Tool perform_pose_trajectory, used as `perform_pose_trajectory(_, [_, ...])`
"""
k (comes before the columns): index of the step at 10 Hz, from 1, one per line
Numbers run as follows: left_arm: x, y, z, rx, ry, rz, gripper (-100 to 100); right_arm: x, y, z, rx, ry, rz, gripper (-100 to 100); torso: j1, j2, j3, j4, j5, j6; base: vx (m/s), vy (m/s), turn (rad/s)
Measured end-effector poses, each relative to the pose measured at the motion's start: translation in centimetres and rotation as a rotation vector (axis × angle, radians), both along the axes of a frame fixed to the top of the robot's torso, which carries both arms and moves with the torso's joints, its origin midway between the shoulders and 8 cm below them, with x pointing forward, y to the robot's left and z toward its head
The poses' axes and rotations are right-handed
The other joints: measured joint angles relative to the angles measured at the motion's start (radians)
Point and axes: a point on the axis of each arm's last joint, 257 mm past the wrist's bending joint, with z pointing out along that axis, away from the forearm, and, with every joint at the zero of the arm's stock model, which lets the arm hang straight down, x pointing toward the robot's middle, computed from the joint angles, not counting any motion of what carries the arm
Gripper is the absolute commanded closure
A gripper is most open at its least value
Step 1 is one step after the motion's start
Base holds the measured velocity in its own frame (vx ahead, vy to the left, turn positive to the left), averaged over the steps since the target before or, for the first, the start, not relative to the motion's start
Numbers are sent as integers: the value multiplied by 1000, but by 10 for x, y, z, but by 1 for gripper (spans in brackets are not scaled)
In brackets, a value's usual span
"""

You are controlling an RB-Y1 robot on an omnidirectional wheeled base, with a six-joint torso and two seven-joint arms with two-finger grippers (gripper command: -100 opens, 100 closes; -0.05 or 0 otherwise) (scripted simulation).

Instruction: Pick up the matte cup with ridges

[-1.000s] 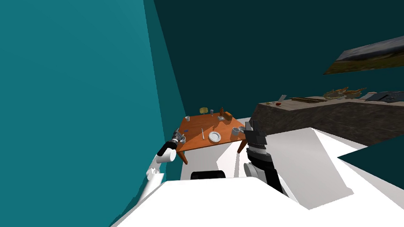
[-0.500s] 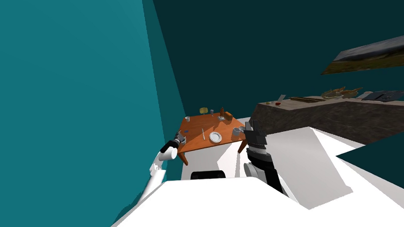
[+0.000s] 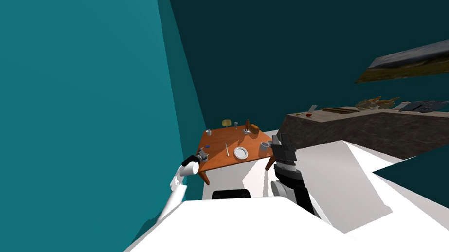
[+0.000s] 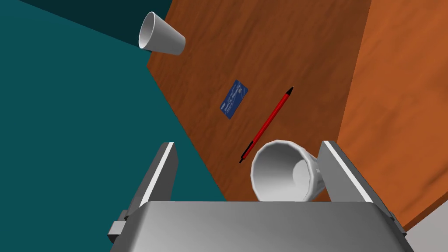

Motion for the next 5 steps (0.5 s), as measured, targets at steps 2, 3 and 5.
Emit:
perform_pose_trajectory(2, [-2,-7,-17,-33,67,-2,-100,0,0,0,0,0,0,0,1,0,0,0,0,0,23,59,-23])
perform_pose_trajectory(3, [-4,-9,-26,-47,98,-2,-100,0,0,0,0,0,0,0,1,0,0,0,0,0,50,72,-33])
perform_pose_trajectory(5, [-11,-17,-48,-85,182,-4,-100,0,0,0,0,0,0,0,3,-1,-1,0,1,0,39,94,-34])
